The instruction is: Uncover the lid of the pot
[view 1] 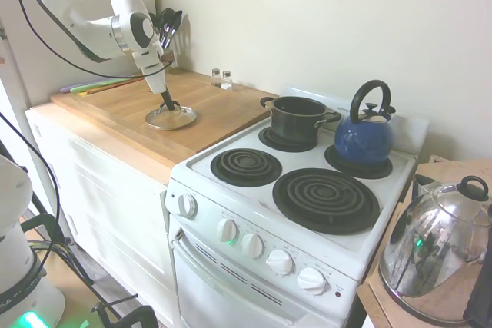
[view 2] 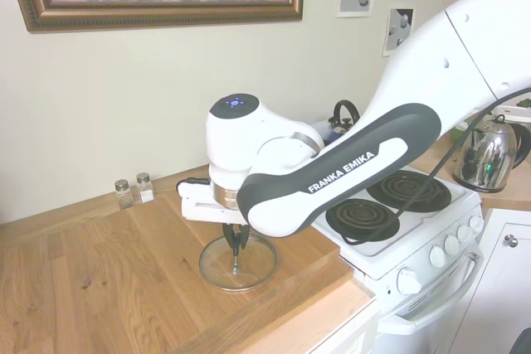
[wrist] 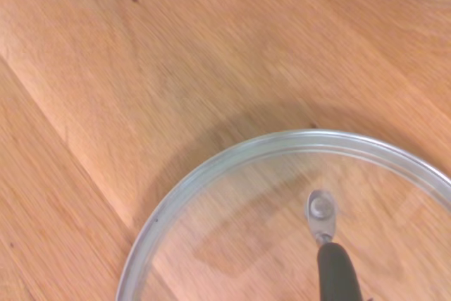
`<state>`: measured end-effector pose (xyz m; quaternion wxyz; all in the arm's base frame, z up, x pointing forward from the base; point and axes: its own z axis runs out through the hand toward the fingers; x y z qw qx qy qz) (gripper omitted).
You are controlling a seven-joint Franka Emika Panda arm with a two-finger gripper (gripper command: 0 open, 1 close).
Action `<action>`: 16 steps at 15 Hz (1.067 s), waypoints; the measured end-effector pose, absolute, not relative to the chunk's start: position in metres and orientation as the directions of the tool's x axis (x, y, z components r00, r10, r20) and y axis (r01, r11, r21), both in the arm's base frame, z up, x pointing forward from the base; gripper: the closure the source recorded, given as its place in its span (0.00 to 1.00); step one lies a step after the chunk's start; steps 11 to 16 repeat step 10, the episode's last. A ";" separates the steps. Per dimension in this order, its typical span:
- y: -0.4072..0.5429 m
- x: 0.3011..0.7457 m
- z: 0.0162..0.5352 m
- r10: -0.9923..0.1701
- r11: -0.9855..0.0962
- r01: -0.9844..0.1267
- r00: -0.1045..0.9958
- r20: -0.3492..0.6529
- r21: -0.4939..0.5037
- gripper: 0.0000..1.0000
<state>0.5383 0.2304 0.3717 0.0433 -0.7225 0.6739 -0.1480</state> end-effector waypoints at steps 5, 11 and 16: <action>0.231 0.538 0.371 -0.986 -0.085 -0.964 0.045 0.161 -0.251 0.00; 0.223 0.548 0.384 -0.991 -0.054 -0.966 0.022 0.129 -0.251 0.00; 0.223 0.548 0.384 -0.991 -0.054 -0.966 0.022 0.129 -0.251 0.00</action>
